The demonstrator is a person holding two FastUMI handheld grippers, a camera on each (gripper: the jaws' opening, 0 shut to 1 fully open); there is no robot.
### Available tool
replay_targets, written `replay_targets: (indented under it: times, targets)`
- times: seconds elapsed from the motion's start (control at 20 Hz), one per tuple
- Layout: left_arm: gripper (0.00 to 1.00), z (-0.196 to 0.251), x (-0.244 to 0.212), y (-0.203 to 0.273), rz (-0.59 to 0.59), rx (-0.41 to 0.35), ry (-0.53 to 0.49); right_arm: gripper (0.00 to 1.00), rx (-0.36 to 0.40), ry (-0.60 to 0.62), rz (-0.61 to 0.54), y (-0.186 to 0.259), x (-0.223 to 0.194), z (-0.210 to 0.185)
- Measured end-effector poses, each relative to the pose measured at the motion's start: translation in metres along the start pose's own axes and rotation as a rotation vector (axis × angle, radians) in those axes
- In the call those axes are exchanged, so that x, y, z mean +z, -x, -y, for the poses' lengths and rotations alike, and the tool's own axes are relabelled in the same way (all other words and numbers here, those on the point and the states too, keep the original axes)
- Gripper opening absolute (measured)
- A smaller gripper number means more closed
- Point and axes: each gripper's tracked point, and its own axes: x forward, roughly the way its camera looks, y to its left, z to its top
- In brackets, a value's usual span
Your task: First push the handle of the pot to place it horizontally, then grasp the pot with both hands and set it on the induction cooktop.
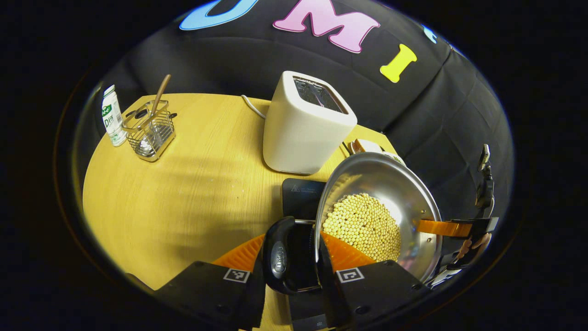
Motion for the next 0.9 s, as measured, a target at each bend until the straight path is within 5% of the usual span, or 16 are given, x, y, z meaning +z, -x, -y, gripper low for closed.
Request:
replay_targets:
  times: [0.35,0.7,0.8,0.9]
  targets:
    - [0.56,0.003,0.003,-0.005,0.005,0.022,-0.011,0.47,0.042,-0.015,-0.01,-0.01,-0.002,0.005]
    - [0.59,0.002,0.0,-0.003,-0.001,0.054,0.012,0.58,0.072,-0.005,-0.006,-0.011,0.0,0.003]
    - [0.61,0.002,0.0,-0.001,0.002,0.07,0.028,0.53,0.092,-0.011,-0.008,-0.009,0.003,0.001]
    - [0.7,-0.002,0.001,0.003,0.014,0.105,0.034,0.72,0.101,-0.017,0.028,-0.003,0.01,0.0]
